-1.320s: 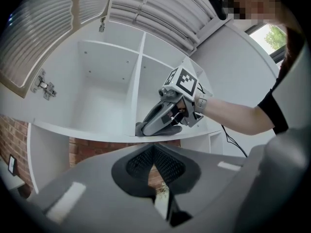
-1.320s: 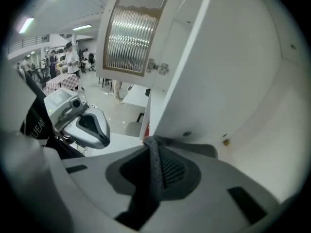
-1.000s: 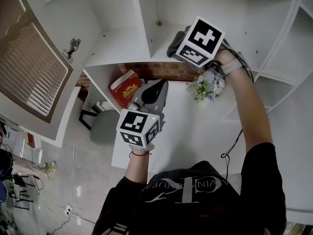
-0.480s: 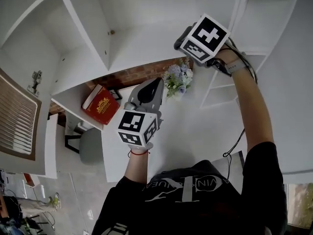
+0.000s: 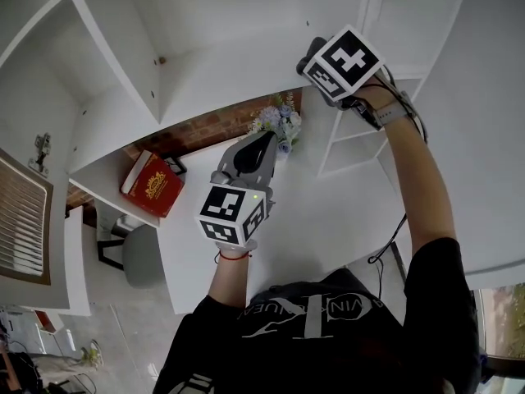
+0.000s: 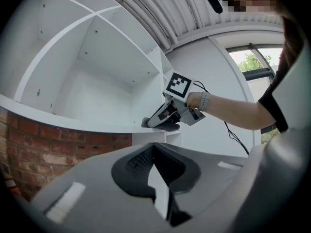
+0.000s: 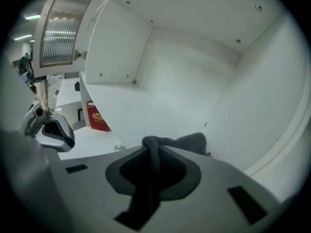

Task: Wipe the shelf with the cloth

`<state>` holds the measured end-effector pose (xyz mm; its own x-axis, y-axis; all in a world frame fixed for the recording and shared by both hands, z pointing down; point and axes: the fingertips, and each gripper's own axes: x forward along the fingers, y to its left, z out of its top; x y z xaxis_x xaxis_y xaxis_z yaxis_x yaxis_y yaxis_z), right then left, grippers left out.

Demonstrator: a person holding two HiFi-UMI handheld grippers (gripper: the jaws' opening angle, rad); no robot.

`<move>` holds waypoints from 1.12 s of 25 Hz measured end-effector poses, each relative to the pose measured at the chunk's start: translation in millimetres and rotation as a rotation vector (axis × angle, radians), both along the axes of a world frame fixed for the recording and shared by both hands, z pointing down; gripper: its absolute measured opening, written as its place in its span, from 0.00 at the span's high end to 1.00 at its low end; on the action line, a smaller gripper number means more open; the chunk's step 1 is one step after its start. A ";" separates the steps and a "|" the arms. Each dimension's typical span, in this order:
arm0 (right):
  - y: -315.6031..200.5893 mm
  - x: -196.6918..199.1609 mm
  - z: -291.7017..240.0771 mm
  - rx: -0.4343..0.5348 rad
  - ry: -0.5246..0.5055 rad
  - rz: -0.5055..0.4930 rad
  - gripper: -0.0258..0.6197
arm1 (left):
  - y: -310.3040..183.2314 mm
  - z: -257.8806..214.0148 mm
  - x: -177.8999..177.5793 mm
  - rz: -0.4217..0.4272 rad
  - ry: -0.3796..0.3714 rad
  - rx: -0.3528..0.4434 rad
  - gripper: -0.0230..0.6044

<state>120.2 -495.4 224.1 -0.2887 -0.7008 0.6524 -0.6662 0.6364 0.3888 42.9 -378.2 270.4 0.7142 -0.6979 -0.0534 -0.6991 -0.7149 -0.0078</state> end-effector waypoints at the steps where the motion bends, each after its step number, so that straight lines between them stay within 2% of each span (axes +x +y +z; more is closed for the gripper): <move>1: 0.7 0.6 -0.4 0.011 0.003 -0.003 0.87 | 0.7 -0.8 -4.2 -0.009 0.002 0.002 0.95; 8: 12.4 8.5 -0.5 0.068 -0.053 0.004 0.87 | 12.7 1.4 -43.0 -0.114 -0.002 0.039 0.95; 10: 21.8 8.3 -3.3 0.125 -0.097 0.005 0.87 | 18.0 10.3 -56.1 -0.156 -0.002 0.045 0.95; 12: 34.1 2.8 -12.2 0.264 -0.122 -0.010 0.87 | 25.5 23.3 -68.0 -0.194 -0.003 0.044 0.94; 15: 59.2 -11.8 -34.3 0.547 -0.163 -0.066 0.87 | 37.3 39.8 -89.0 -0.257 -0.001 0.037 0.95; 17: 77.6 -19.3 -43.0 0.637 -0.258 -0.100 0.87 | 42.9 45.7 -105.0 -0.302 0.001 0.033 0.94; 20: 105.7 -24.5 -47.2 0.668 -0.423 -0.152 0.87 | 52.6 52.1 -128.7 -0.372 0.008 0.025 0.95; 22: 120.9 -25.4 -41.7 0.657 -0.495 -0.179 0.87 | 60.3 56.5 -142.1 -0.415 0.014 0.019 0.95; 28: 142.7 -23.8 15.0 0.523 -0.645 -0.186 0.87 | 85.7 74.9 -170.2 -0.518 0.019 0.008 0.95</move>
<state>96.4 -352.6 239.1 -0.6333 -0.7704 -0.0736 -0.7606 0.6019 0.2434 -127.3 -292.5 345.4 0.2744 -0.9591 -0.0694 -0.9613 -0.2753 0.0041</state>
